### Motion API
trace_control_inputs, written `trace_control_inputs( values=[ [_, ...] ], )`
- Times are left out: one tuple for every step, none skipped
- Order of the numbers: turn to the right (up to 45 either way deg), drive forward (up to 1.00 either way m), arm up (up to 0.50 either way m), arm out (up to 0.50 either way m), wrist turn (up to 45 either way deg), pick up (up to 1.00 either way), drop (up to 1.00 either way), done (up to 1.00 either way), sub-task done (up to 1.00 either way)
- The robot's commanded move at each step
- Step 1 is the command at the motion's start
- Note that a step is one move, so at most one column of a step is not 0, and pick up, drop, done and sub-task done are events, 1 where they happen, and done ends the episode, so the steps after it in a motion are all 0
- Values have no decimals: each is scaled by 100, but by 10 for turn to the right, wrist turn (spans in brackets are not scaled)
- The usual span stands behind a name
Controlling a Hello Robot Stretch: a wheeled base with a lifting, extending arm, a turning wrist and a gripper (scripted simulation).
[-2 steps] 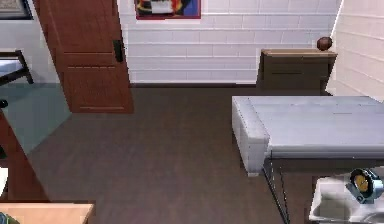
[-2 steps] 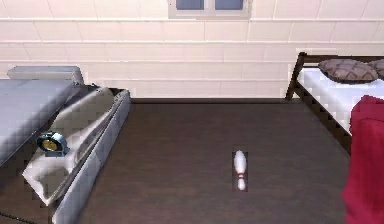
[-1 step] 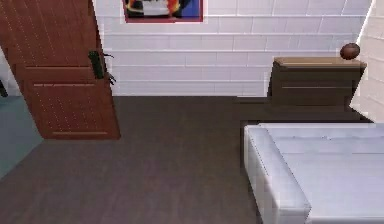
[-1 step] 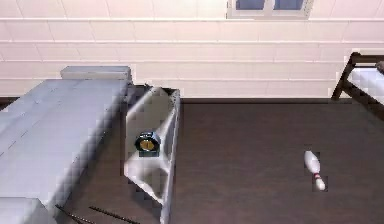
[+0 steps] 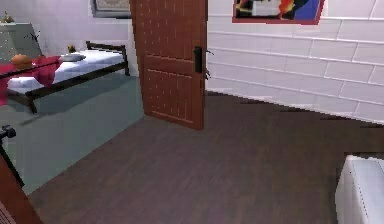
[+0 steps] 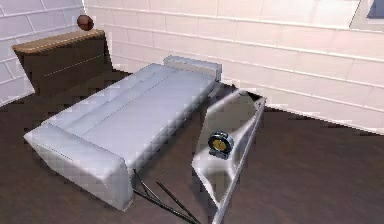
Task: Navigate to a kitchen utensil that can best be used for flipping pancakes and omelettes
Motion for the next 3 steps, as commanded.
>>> trace_control_inputs(
  values=[
    [0,100,0,0,0,0,0,0,0],
    [-90,0,0,0,0,0,0,0,0],
    [0,20,0,0,0,0,0,0,0]
  ],
)
